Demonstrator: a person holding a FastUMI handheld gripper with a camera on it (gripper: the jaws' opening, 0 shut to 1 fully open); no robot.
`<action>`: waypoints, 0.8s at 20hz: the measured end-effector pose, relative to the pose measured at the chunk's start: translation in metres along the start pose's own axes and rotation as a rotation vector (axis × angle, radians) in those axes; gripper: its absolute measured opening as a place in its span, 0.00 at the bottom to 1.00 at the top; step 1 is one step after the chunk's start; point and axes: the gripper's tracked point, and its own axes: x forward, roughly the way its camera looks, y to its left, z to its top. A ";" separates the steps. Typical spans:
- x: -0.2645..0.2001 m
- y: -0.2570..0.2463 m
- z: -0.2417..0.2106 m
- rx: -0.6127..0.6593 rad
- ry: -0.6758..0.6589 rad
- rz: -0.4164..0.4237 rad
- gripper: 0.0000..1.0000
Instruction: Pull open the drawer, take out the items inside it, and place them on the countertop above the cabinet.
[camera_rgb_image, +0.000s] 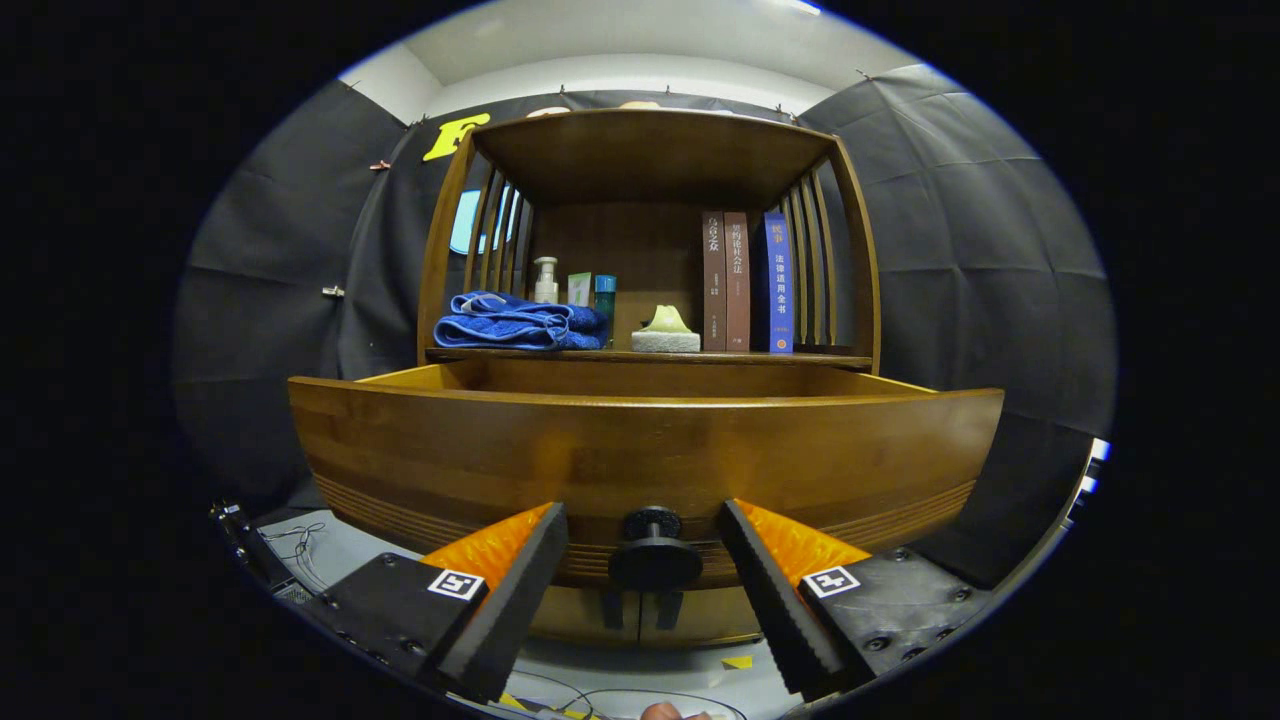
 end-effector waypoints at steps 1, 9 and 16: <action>0.004 0.000 0.000 0.005 0.002 0.002 1.00; 0.041 -0.001 0.013 0.010 -0.008 0.002 0.99; 0.084 0.001 0.014 0.015 0.007 -0.007 0.99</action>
